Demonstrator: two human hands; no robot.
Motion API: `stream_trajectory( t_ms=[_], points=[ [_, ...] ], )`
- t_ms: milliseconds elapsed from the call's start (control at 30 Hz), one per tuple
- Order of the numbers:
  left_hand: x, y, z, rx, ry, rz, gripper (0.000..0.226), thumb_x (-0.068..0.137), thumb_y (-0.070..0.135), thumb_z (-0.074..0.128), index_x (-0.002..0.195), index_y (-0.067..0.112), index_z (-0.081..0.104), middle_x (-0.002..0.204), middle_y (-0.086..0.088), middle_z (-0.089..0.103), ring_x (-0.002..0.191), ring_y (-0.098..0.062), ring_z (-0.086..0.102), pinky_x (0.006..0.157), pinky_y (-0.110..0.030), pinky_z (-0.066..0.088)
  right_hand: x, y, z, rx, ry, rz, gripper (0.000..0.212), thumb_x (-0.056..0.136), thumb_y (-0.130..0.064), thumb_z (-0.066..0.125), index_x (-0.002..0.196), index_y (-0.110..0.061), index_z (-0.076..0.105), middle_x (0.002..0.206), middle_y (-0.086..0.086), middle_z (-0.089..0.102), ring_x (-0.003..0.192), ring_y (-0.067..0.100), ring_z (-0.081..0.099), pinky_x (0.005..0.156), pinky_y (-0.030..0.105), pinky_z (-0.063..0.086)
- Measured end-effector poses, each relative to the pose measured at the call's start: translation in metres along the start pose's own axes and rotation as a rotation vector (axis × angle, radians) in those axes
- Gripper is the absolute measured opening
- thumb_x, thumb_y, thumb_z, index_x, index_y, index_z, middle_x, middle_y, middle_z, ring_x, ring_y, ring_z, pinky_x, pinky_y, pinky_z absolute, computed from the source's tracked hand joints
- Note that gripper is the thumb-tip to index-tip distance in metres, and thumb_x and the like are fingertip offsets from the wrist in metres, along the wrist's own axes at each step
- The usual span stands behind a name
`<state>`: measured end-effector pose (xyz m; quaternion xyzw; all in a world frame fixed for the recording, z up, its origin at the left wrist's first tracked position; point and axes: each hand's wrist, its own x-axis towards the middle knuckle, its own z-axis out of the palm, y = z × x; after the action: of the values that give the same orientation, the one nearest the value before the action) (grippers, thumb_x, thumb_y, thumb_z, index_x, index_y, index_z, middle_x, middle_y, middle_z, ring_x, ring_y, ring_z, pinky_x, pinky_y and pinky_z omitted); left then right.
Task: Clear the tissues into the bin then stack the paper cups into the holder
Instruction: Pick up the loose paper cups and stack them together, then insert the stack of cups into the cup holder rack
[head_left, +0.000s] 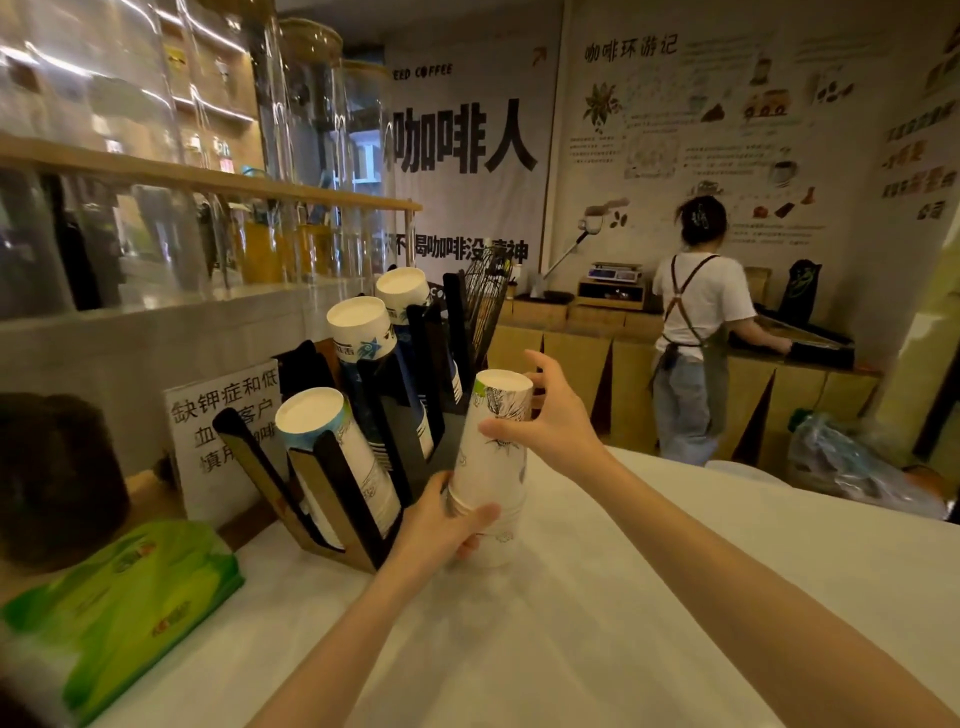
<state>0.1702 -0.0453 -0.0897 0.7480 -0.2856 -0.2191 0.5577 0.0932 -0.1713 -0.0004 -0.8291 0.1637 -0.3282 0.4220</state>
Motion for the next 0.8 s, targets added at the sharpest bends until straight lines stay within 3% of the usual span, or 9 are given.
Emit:
stream_trajectory(
  t_ms=[133, 200, 333, 433, 567, 700, 800],
  points=[
    [-0.001, -0.013, 0.001, 0.095, -0.011, -0.037, 0.080, 0.069, 0.045, 0.071, 0.134, 0.021, 0.032, 0.114, -0.012, 0.063, 0.082, -0.022, 0.066, 0.071, -0.036, 0.058, -0.004, 0.011, 0.009, -0.027, -0.035, 0.029, 0.101, 0.063, -0.025, 0.083, 0.142, -0.023, 0.022, 0.140, 0.007, 0.044, 0.121, 0.022, 0.048, 0.091, 0.030, 0.042],
    [-0.002, -0.018, 0.002, 0.125, -0.037, -0.039, 0.079, 0.068, 0.047, 0.071, 0.132, 0.021, 0.035, 0.115, -0.014, 0.064, 0.082, -0.022, 0.065, 0.072, -0.036, 0.059, -0.007, 0.016, 0.014, -0.040, -0.055, 0.040, 0.100, 0.063, -0.024, 0.083, 0.142, -0.023, 0.022, 0.142, 0.006, 0.043, 0.123, 0.022, 0.047, 0.088, 0.028, 0.041],
    [-0.004, -0.023, 0.005, 0.235, -0.004, -0.032, 0.075, 0.068, 0.052, 0.069, 0.130, 0.023, 0.039, 0.125, -0.002, 0.058, 0.110, -0.022, 0.057, 0.088, -0.034, 0.050, -0.014, 0.029, 0.023, -0.018, -0.036, 0.073, 0.095, 0.063, -0.027, 0.082, 0.140, -0.022, 0.027, 0.144, 0.004, 0.043, 0.125, 0.021, 0.047, 0.094, 0.036, 0.047],
    [-0.004, -0.022, 0.006, 0.299, 0.035, -0.025, 0.082, 0.063, 0.057, 0.070, 0.130, 0.021, 0.039, 0.126, -0.004, 0.056, 0.112, -0.024, 0.055, 0.094, -0.039, 0.049, -0.016, 0.033, 0.023, 0.033, -0.073, 0.126, 0.094, 0.066, -0.027, 0.080, 0.141, -0.021, 0.025, 0.143, 0.004, 0.044, 0.127, 0.023, 0.045, 0.097, 0.039, 0.046],
    [-0.003, -0.019, 0.006, 0.339, 0.066, -0.038, 0.099, 0.061, 0.053, 0.074, 0.140, 0.018, 0.024, 0.136, -0.011, 0.040, 0.123, -0.029, 0.045, 0.099, -0.042, 0.044, -0.020, 0.048, 0.019, 0.123, -0.188, 0.302, 0.096, 0.068, -0.039, 0.077, 0.143, -0.024, 0.019, 0.145, 0.007, 0.038, 0.132, 0.026, 0.038, 0.103, 0.042, 0.039],
    [-0.006, -0.017, 0.010, 0.221, 0.008, -0.004, 0.091, 0.063, 0.047, 0.075, 0.137, 0.021, 0.029, 0.136, -0.006, 0.050, 0.119, -0.024, 0.052, 0.096, -0.038, 0.047, -0.043, 0.075, 0.027, 0.183, -0.234, 0.418, 0.081, 0.073, -0.055, 0.063, 0.141, -0.034, 0.025, 0.145, 0.003, 0.041, 0.133, 0.025, 0.038, 0.107, 0.042, 0.034],
    [-0.009, -0.016, 0.011, 0.155, 0.001, 0.012, 0.080, 0.065, 0.040, 0.077, 0.132, 0.019, 0.039, 0.131, -0.005, 0.056, 0.109, -0.019, 0.055, 0.088, -0.030, 0.046, -0.059, 0.100, 0.041, 0.240, -0.252, 0.424, 0.084, 0.059, -0.072, 0.064, 0.134, -0.046, 0.034, 0.140, -0.003, 0.051, 0.123, 0.024, 0.051, 0.104, 0.049, 0.042]
  ],
)
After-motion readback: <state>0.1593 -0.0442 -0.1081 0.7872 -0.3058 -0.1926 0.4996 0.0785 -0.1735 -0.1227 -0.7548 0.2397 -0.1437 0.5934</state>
